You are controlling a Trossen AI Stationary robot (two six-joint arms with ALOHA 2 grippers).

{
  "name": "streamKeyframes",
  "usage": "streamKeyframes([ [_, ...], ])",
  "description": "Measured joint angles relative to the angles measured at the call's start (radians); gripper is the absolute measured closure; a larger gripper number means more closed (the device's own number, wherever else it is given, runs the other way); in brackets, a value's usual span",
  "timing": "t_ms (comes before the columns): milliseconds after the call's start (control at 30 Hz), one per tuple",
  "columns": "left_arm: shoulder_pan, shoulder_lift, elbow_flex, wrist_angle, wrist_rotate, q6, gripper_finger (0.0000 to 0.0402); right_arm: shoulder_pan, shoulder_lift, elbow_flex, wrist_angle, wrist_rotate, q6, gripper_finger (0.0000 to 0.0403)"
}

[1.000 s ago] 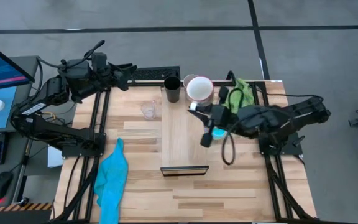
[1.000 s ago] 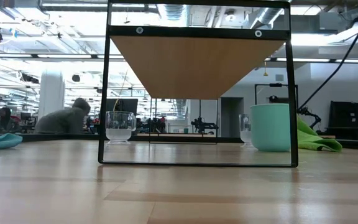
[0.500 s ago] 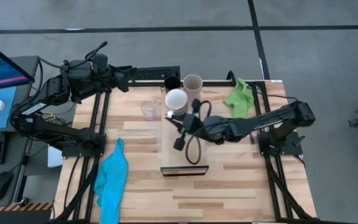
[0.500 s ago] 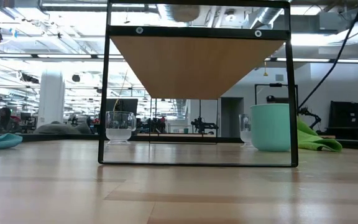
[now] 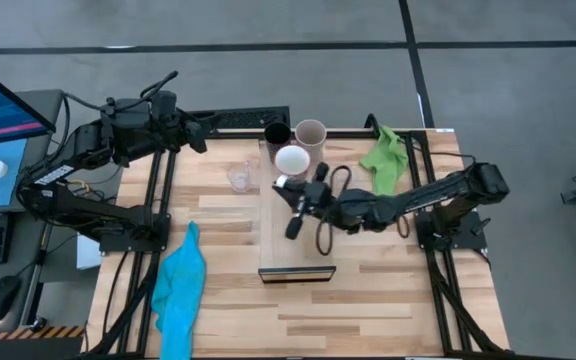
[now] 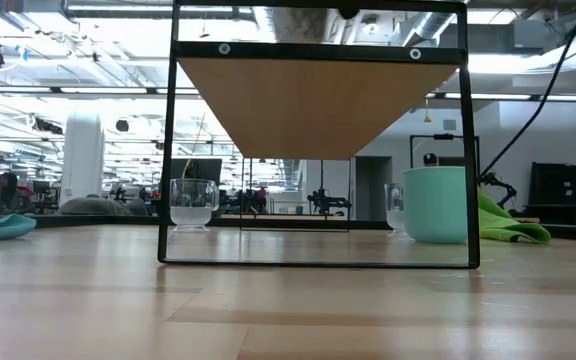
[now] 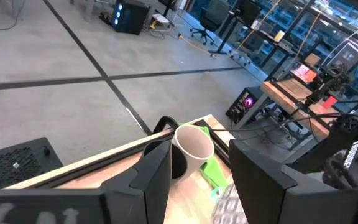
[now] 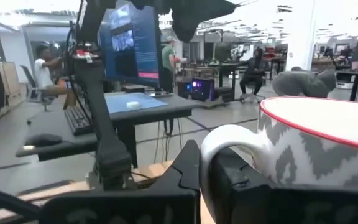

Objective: Stack small to large cups/mugs on shelf
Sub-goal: Put the gray cup on the shelf

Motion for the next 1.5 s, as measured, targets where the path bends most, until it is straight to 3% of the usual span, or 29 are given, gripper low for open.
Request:
streamKeyframes([
  [133, 0.0, 0.0, 0.0, 0.0, -0.009, -0.006, 0.0251, 0.01, -0.009, -0.054, 0.021, 0.002, -0.006, 0.0378],
  [467, 0.0, 0.0, 0.0, -0.014, -0.015, -0.016, 0.0251, 0.0, 0.165, -0.057, 0.261, -0.006, -0.006, 0.0378],
  [833, 0.0, 0.0, 0.0, -0.022, -0.016, -0.016, 0.0251, -0.075, 0.208, -0.053, 0.273, -0.113, 0.008, 0.0378],
  [1500, 0.0, 0.0, 0.0, -0.036, -0.007, -0.035, 0.0251, -0.08, 0.265, -0.038, 0.213, -0.119, -0.017, 0.0378],
])
